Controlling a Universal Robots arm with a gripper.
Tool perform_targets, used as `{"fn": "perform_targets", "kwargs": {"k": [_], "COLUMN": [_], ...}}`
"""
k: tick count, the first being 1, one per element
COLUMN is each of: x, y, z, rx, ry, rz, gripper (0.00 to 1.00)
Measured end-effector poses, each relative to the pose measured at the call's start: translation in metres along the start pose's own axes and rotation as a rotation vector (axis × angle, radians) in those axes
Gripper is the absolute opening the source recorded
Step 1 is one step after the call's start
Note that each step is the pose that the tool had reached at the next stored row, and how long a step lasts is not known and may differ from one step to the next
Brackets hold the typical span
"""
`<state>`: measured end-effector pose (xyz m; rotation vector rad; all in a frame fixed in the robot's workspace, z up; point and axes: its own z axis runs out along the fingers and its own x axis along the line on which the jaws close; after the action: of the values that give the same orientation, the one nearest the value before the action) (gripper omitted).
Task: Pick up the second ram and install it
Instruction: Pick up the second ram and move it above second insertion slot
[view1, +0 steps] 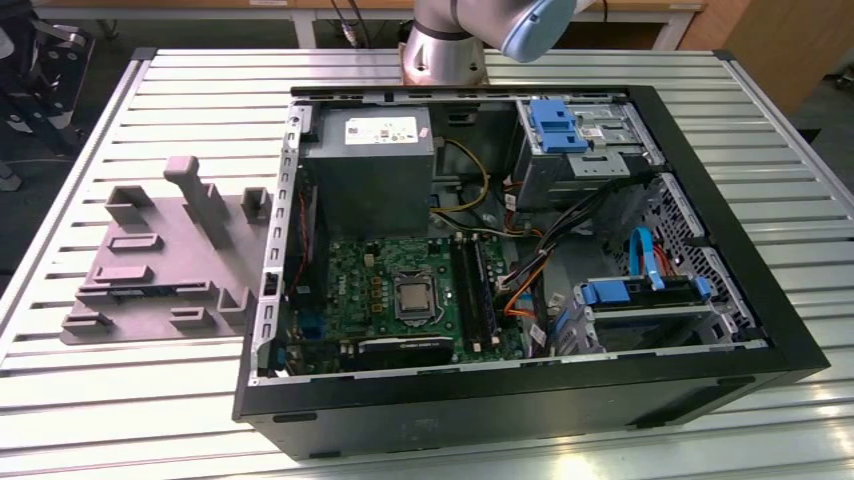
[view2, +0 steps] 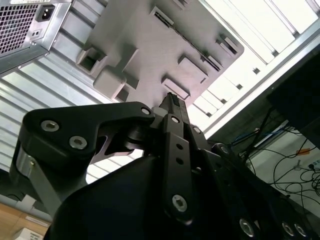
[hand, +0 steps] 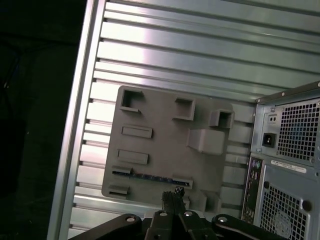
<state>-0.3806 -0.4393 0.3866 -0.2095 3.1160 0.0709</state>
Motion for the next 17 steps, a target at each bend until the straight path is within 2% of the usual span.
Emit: {"fn": "perform_targets", "kwargs": {"k": [17], "x": [0.0004], "y": [0.0], "z": [0.0], "rx": [-0.0007], "ry": [0.0016], "rz": [-0.036], "gripper": [0.11]}}
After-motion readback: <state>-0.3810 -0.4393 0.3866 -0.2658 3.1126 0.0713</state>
